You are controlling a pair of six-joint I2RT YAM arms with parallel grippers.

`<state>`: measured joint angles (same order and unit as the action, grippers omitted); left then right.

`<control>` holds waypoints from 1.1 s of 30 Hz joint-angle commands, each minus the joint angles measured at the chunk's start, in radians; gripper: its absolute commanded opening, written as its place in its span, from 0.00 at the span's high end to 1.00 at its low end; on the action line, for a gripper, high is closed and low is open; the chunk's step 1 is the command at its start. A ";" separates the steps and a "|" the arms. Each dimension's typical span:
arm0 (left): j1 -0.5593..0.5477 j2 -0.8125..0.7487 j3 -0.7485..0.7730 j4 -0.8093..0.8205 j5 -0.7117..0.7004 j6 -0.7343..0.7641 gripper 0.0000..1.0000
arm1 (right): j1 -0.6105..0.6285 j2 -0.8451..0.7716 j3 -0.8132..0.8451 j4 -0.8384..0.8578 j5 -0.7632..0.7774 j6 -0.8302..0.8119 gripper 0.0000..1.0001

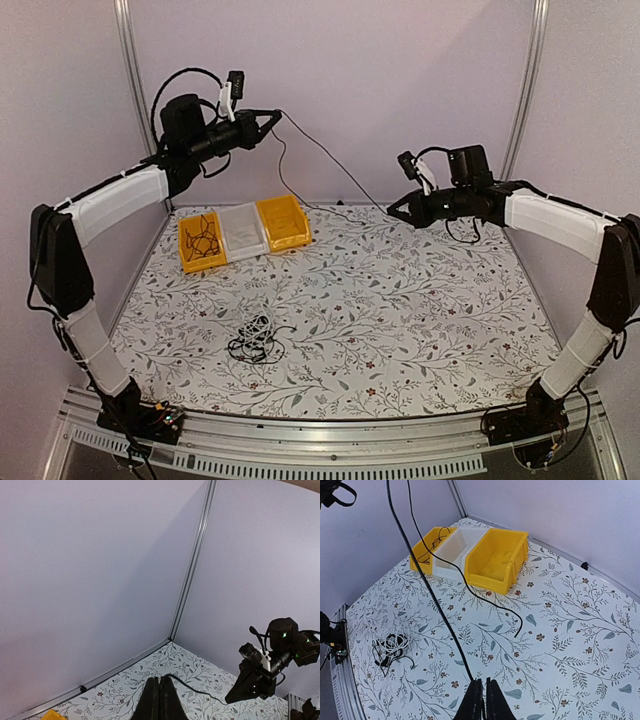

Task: Untangle the cables

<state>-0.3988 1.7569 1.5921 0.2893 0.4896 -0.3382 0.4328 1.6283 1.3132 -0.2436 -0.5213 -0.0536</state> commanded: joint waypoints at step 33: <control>0.148 -0.069 0.024 -0.101 -0.060 0.111 1.00 | -0.016 -0.030 0.104 -0.150 -0.001 -0.182 0.42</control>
<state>-0.2871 1.7538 1.6096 0.2005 0.4324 -0.2573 0.4229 1.6379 1.4326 -0.3851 -0.5159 -0.2287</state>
